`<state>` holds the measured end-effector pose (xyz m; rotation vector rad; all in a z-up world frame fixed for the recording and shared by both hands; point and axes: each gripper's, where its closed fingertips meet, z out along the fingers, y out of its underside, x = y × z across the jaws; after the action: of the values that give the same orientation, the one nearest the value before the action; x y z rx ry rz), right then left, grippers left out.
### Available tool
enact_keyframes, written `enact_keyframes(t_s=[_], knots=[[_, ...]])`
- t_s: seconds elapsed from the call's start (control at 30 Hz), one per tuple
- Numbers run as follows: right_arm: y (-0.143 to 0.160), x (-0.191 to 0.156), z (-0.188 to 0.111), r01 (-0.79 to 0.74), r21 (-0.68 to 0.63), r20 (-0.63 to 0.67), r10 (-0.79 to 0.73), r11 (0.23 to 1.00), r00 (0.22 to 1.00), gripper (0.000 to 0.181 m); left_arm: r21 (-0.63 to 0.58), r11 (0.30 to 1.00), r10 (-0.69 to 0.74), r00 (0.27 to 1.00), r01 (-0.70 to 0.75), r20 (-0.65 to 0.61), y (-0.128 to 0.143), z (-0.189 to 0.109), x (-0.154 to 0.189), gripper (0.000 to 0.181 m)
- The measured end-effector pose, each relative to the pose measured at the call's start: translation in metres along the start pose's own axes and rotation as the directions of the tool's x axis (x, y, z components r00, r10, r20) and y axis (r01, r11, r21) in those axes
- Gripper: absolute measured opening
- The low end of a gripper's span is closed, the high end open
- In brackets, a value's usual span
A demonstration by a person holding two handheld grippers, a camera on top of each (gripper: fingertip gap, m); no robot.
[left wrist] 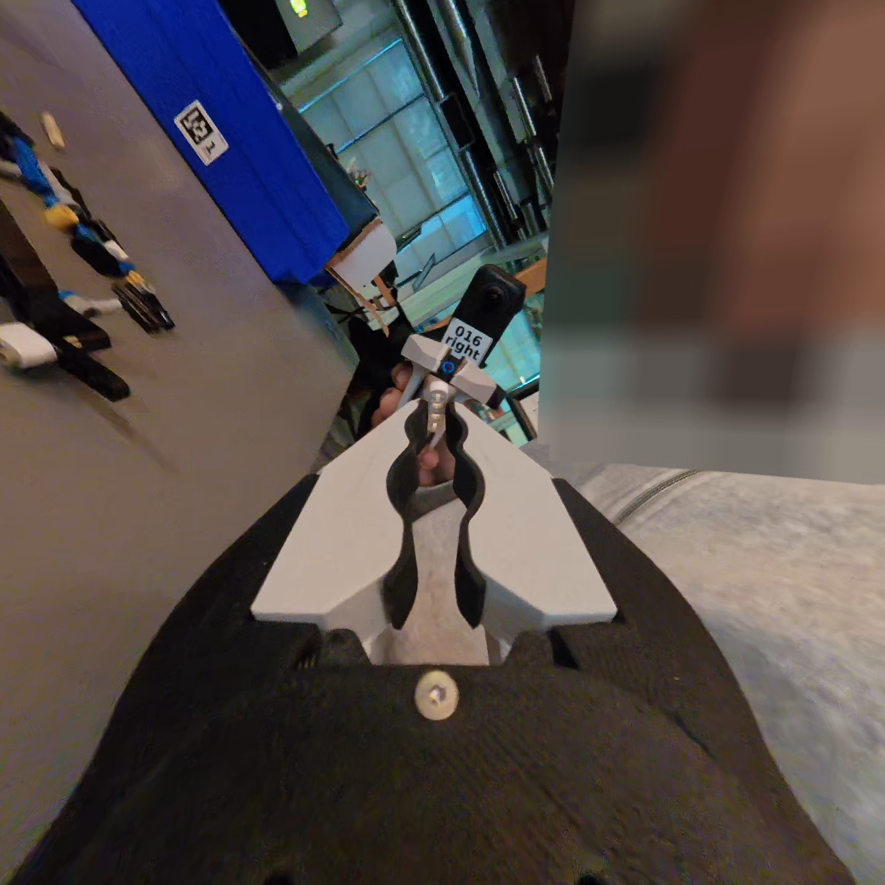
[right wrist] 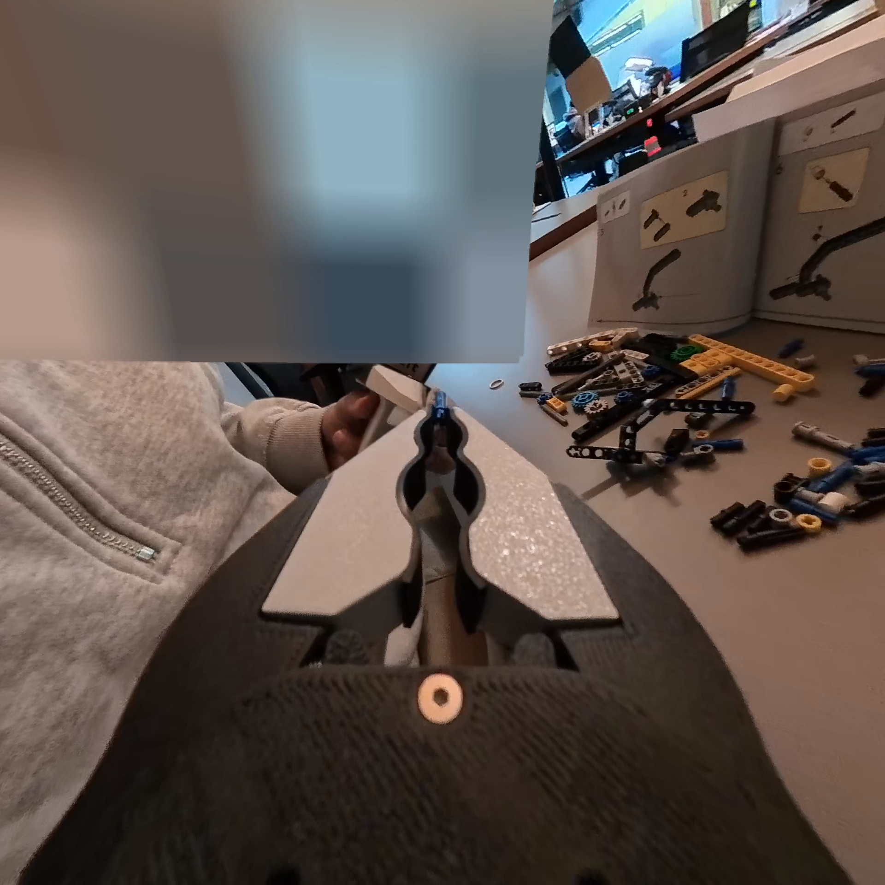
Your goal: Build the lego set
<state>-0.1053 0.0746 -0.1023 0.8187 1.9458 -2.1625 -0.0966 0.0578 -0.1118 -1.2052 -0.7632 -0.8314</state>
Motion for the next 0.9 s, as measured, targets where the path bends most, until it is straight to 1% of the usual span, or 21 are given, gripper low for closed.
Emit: enact_keyframes(t_s=[0.1,0.2,0.27,0.43,0.57,0.7,0.77,0.9], knots=[[0.004,-0.004,0.001,0.032,-0.029,0.012,-0.031,0.999,0.999,0.002,-0.006,0.992,0.128,0.992,-0.128,0.013,0.001,-0.004,0.0,0.006],[0.008,-0.007,0.003,0.046,-0.052,0.018,-0.045,0.998,0.999,0.002,-0.032,0.959,0.283,0.959,-0.282,0.001,0.007,-0.006,0.005,0.007],[0.009,-0.011,0.005,0.042,-0.058,0.036,-0.04,0.997,0.999,0.002,-0.042,0.942,0.334,0.942,-0.334,-0.007,0.008,-0.007,0.008,0.007],[0.018,-0.02,0.011,0.056,-0.106,0.063,-0.05,0.993,0.997,0.002,-0.092,0.914,0.394,0.919,-0.395,-0.036,0.014,-0.01,0.012,0.007],[0.026,-0.026,0.015,0.05,-0.149,0.077,-0.039,0.988,0.996,0.002,-0.14,0.912,0.381,0.922,-0.386,-0.063,0.022,-0.016,0.015,0.006],[0.036,-0.04,0.016,0.012,-0.2,0.107,0.01,0.98,0.994,0.002,-0.201,0.926,0.314,0.947,-0.321,-0.066,0.043,-0.023,0.018,0.007],[0.042,-0.048,0.018,-0.008,-0.23,0.115,0.036,0.973,0.993,0.002,-0.204,0.939,0.27,0.961,-0.276,-0.061,0.051,-0.026,0.021,0.007],[0.052,-0.056,0.019,-0.041,-0.283,0.108,0.075,0.958,0.991,0.002,-0.162,0.969,0.182,0.982,-0.188,-0.052,0.058,-0.032,0.028,0.006]])
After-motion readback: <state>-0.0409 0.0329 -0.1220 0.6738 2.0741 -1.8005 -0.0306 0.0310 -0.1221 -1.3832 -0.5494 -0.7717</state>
